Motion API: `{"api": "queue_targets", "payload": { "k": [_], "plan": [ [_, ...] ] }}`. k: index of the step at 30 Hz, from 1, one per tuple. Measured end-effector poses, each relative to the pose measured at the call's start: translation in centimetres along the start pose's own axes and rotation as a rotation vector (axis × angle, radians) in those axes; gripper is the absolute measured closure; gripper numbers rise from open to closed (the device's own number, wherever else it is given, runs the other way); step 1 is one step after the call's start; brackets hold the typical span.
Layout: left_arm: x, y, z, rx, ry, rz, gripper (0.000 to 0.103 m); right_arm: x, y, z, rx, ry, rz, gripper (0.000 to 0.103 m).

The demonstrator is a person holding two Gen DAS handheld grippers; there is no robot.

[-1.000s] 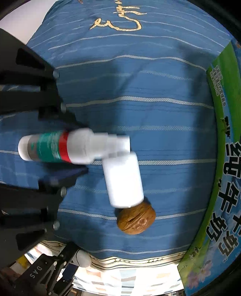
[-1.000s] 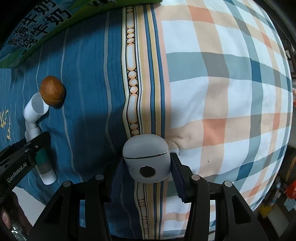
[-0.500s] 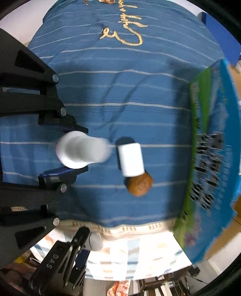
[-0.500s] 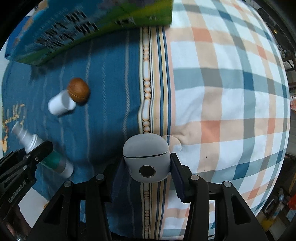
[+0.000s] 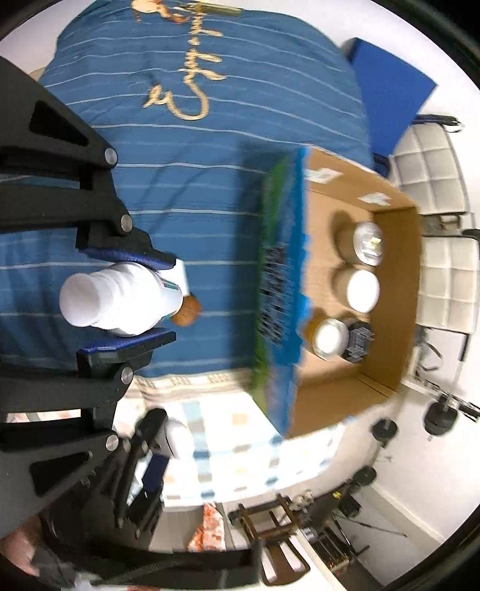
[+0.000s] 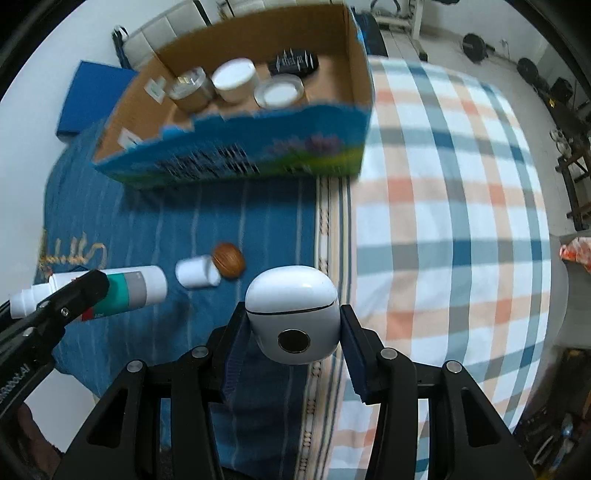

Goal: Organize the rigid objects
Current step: 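Carry the spray bottle and white case into the box with both tools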

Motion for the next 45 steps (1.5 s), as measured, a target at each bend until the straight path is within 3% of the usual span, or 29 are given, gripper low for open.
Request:
{"api": "queue_targets", "payload": {
  "k": [8,15,18,23,29,35,39,45],
  "plan": [
    [0.8,-5.3,-5.3,0.136,0.080,-0.006,0.073,-2.6,-4.4,-5.7,0.131,-0.063,-0.034,0.053],
    [-0.2,-11.0,-7.3,0.192,0.100,-0.011,0.073,-3.8,-9.5,-8.8,0.224,-0.079,-0.026,0.053],
    [-1.1,-13.5,-6.0,0.156,0.116,-0.025,0.073,-3.6,-12.1,-8.3,0.233,-0.067,-0.003,0.053],
    [-3.6,-16.5,-0.7,0.006,0.148,-0.071,0.073,-2.5,-15.9,-5.4,0.205,-0.028,0.045,0.053],
    [-6.5,-17.5,4.6,-0.100,0.046,-0.068,0.073,-0.9,-18.9,-0.8,0.119,0.017,0.077,0.053],
    [-7.2,-17.1,11.2,-0.284,-0.048,-0.003,0.073,-0.4,-20.0,3.0,0.018,0.044,0.076,0.053],
    [-7.1,-17.7,14.6,-0.329,-0.083,0.010,0.073,-0.4,-20.4,5.2,-0.032,0.062,0.067,0.053],
    [-6.6,-19.4,17.6,-0.306,-0.115,-0.007,0.073,-0.4,-21.0,7.5,-0.076,0.105,0.061,0.053]
  ]
}}
Point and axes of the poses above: each gripper's, at about its wrist camera, not at the fingertips, and z roughly the way its jaws point, x to its right, y to its underside, the point moved 4 cm from there along z, roughly the way its jaws point, and after that the axes turned 3 degrees about -z, right-handed, at the moved point
